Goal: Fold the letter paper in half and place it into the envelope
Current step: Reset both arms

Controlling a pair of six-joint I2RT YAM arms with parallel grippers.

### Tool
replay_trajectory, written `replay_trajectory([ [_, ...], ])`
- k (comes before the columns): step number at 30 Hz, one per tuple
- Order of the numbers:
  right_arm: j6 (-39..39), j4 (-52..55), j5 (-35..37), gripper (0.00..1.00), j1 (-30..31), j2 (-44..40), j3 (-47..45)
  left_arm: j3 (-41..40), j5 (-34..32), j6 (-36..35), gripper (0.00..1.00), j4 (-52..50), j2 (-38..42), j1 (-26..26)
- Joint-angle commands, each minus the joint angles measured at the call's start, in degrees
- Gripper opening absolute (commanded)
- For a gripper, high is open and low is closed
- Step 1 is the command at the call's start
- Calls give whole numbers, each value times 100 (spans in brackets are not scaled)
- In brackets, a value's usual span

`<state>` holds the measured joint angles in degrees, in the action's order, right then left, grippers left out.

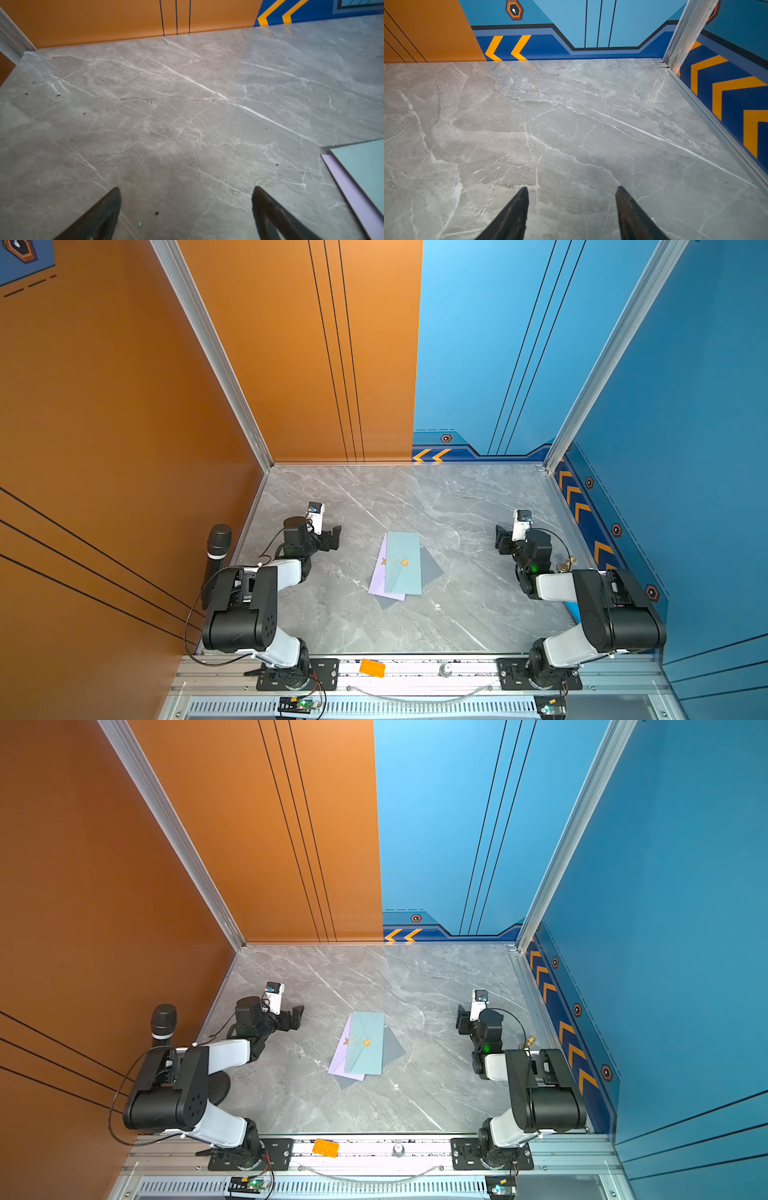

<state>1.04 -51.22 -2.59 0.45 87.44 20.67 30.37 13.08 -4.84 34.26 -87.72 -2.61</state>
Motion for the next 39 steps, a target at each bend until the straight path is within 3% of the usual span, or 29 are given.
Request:
replay_trajectory([
  [1, -12, -75, 179, 68, 42, 1, -32, -148, 253, 227, 98, 379, 24, -48],
  [8, 37, -5, 289, 68, 43, 8, 4, -173, 133, 177, 98, 381, 39, 9],
  [11, 93, 120, 400, 70, 34, 18, 80, -266, -237, 222, 98, 512, 60, 65],
  [13, 162, 208, 439, 71, -8, 35, 137, -654, -1031, 378, 98, 1054, 74, 142],
  [14, 183, 218, 441, 72, -21, 34, 139, -969, -1267, 519, 97, 2313, -299, 173],
  [16, 175, 220, 457, 72, -18, 25, 139, -766, -868, 390, 98, 1405, -70, 106],
  [18, 177, 217, 467, 72, -14, 31, 139, -908, -1113, 326, 98, 1984, -213, 261],
  [23, 177, 209, 476, 75, -10, 28, 138, -877, -1043, 339, 98, 1812, -149, 226],
  [24, 176, 209, 485, 99, -10, 28, 139, -876, -1051, 335, 98, 1813, -141, 239],
  [39, 169, 198, 514, 100, 16, 28, 136, -846, -1167, 339, 98, 1823, -189, 252],
])
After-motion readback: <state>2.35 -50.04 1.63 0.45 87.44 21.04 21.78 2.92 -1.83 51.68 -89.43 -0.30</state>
